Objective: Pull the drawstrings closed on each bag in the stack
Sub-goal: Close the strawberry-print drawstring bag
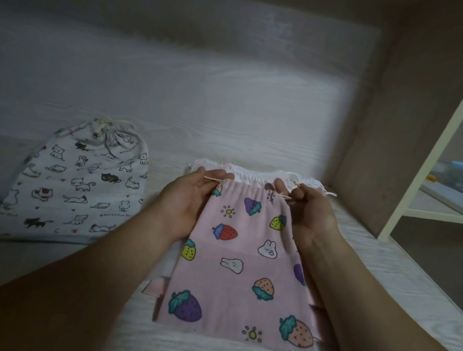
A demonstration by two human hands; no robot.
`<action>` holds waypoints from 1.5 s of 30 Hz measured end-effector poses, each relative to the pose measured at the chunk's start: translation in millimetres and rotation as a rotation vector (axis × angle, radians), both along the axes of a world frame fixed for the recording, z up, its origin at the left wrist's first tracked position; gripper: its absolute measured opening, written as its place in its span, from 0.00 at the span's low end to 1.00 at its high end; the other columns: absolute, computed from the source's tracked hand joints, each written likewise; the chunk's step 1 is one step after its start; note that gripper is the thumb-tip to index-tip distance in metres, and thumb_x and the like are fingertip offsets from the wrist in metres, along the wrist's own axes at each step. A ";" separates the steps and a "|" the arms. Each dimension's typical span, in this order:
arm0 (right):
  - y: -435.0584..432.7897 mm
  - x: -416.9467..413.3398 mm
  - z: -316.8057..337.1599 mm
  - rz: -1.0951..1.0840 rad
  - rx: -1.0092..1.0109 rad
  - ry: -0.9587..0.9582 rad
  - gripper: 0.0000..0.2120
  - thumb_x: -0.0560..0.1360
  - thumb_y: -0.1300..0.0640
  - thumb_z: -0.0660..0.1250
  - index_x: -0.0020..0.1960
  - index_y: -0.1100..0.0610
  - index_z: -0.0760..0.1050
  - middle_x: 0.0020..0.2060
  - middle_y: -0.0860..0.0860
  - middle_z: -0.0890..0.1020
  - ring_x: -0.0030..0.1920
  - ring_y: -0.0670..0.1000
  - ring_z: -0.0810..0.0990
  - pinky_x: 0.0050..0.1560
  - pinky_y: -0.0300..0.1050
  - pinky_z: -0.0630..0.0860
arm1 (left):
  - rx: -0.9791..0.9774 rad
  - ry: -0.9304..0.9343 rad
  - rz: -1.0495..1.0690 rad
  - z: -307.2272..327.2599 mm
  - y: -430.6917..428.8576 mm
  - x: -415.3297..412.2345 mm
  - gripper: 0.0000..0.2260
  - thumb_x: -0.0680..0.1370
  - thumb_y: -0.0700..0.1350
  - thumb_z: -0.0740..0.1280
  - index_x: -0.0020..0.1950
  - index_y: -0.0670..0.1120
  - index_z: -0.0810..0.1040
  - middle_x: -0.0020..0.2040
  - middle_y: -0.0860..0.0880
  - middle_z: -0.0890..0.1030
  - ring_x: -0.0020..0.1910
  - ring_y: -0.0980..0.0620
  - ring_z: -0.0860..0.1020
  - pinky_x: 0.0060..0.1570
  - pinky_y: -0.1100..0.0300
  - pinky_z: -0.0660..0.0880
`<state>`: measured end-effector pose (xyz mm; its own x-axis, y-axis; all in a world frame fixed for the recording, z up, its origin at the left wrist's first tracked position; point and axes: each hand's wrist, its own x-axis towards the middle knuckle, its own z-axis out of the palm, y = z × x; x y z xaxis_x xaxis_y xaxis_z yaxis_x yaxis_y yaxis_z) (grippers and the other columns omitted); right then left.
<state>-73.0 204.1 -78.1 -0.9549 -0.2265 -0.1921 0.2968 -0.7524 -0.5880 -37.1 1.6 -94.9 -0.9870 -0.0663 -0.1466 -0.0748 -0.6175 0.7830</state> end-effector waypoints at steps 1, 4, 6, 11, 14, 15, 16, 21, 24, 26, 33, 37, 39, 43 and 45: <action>1.9 -2.0 0.6 -0.032 -0.040 -0.008 0.22 0.86 0.55 0.54 0.33 0.54 0.62 0.30 0.56 0.79 0.40 0.57 0.84 0.53 0.55 0.77 | 0.027 0.004 0.027 -0.4 -1.7 -1.0 0.19 0.87 0.52 0.57 0.45 0.43 0.80 0.56 0.44 0.87 0.59 0.44 0.83 0.56 0.49 0.77; 11.8 -9.8 -1.7 -0.127 -0.096 -0.033 0.22 0.85 0.56 0.55 0.32 0.53 0.61 0.23 0.50 0.67 0.25 0.51 0.75 0.47 0.54 0.79 | 0.199 0.005 0.117 -0.5 -6.0 -1.2 0.19 0.87 0.50 0.56 0.38 0.45 0.70 0.45 0.42 0.86 0.50 0.43 0.86 0.55 0.45 0.79; 16.2 -13.4 -5.1 -0.133 -0.126 -0.053 0.22 0.84 0.56 0.56 0.31 0.51 0.61 0.23 0.48 0.62 0.22 0.49 0.65 0.42 0.48 0.78 | 0.296 0.014 0.149 -0.5 -7.5 -2.7 0.20 0.87 0.49 0.56 0.35 0.46 0.67 0.32 0.46 0.77 0.36 0.46 0.81 0.55 0.44 0.80; 15.4 -17.9 -6.6 -0.155 -0.049 -0.057 0.23 0.82 0.58 0.55 0.28 0.50 0.59 0.22 0.46 0.57 0.20 0.47 0.56 0.23 0.36 0.60 | 0.212 -0.013 0.104 3.0 -4.9 -7.6 0.20 0.85 0.48 0.57 0.33 0.49 0.63 0.28 0.52 0.61 0.24 0.54 0.58 0.25 0.63 0.62; 10.7 -14.7 -6.0 -0.182 0.075 0.006 0.21 0.83 0.57 0.56 0.31 0.50 0.60 0.21 0.46 0.58 0.20 0.47 0.56 0.22 0.37 0.59 | -0.079 0.045 0.107 4.4 -0.4 -7.4 0.18 0.84 0.47 0.58 0.34 0.50 0.63 0.28 0.52 0.59 0.24 0.54 0.56 0.23 0.63 0.55; 7.7 -13.0 -5.8 -0.167 0.128 0.048 0.21 0.84 0.55 0.57 0.32 0.51 0.61 0.22 0.47 0.59 0.22 0.48 0.58 0.24 0.39 0.61 | -0.213 0.094 0.096 4.5 2.8 -5.6 0.17 0.84 0.47 0.59 0.35 0.50 0.63 0.29 0.52 0.59 0.25 0.54 0.55 0.23 0.62 0.54; 3.0 -11.2 -5.2 -0.130 0.187 0.099 0.20 0.84 0.54 0.57 0.33 0.51 0.62 0.24 0.47 0.61 0.24 0.49 0.60 0.27 0.41 0.62 | -0.360 0.152 0.065 6.1 6.6 0.0 0.17 0.85 0.48 0.60 0.36 0.50 0.64 0.29 0.52 0.59 0.26 0.54 0.55 0.24 0.61 0.54; -22.2 4.9 -1.0 0.022 0.653 0.447 0.19 0.85 0.51 0.56 0.41 0.57 0.76 0.42 0.53 0.87 0.44 0.53 0.85 0.50 0.49 0.77 | -1.168 0.371 -0.088 -3.3 26.9 0.0 0.16 0.78 0.58 0.70 0.41 0.47 0.73 0.31 0.51 0.76 0.31 0.49 0.75 0.38 0.57 0.73; -26.9 18.9 -0.5 0.149 0.861 0.539 0.20 0.84 0.45 0.59 0.52 0.53 0.87 0.50 0.51 0.88 0.41 0.55 0.82 0.42 0.49 0.76 | -1.300 0.408 -0.092 -4.5 33.8 1.1 0.14 0.78 0.51 0.69 0.37 0.47 0.71 0.29 0.56 0.73 0.31 0.54 0.72 0.36 0.55 0.70; -27.8 23.6 0.4 0.214 0.901 0.560 0.18 0.84 0.44 0.60 0.56 0.47 0.87 0.49 0.51 0.88 0.37 0.54 0.83 0.37 0.46 0.75 | -1.314 0.421 -0.125 -3.0 34.9 2.4 0.09 0.78 0.50 0.66 0.43 0.46 0.79 0.37 0.51 0.82 0.38 0.52 0.80 0.44 0.49 0.79; -30.8 14.7 -4.8 0.287 0.781 0.485 0.20 0.82 0.38 0.62 0.60 0.51 0.84 0.60 0.52 0.85 0.57 0.57 0.84 0.53 0.51 0.79 | -1.029 0.362 -0.095 5.2 42.0 12.8 0.17 0.84 0.42 0.57 0.36 0.49 0.75 0.25 0.55 0.74 0.26 0.55 0.70 0.29 0.60 0.67; -21.8 9.4 -11.1 0.320 0.763 0.423 0.21 0.79 0.42 0.66 0.47 0.60 0.86 0.53 0.66 0.85 0.53 0.67 0.80 0.62 0.58 0.73 | -0.613 0.200 -0.031 3.1 25.7 0.5 0.17 0.83 0.46 0.57 0.34 0.50 0.67 0.30 0.46 0.62 0.25 0.52 0.55 0.28 0.58 0.49; -18.9 10.7 -14.1 0.364 0.810 0.468 0.15 0.81 0.53 0.68 0.52 0.66 0.84 0.53 0.69 0.85 0.54 0.68 0.84 0.68 0.64 0.75 | -0.501 0.141 0.010 -0.2 18.6 -4.3 0.17 0.83 0.47 0.57 0.35 0.49 0.65 0.29 0.46 0.62 0.23 0.53 0.55 0.25 0.62 0.49; -19.3 15.1 -10.2 0.323 0.802 0.472 0.12 0.82 0.62 0.65 0.57 0.71 0.81 0.56 0.71 0.83 0.52 0.62 0.84 0.67 0.60 0.76 | -0.451 0.123 0.024 -0.7 15.2 -5.9 0.17 0.83 0.45 0.57 0.34 0.48 0.65 0.28 0.47 0.63 0.22 0.53 0.55 0.23 0.65 0.50; -15.1 16.1 -6.4 0.361 0.682 0.378 0.16 0.82 0.62 0.64 0.63 0.72 0.78 0.60 0.72 0.81 0.54 0.64 0.83 0.64 0.58 0.78 | -0.475 0.111 0.035 -1.9 13.3 -7.6 0.16 0.83 0.45 0.57 0.34 0.49 0.65 0.28 0.47 0.63 0.23 0.53 0.54 0.25 0.64 0.49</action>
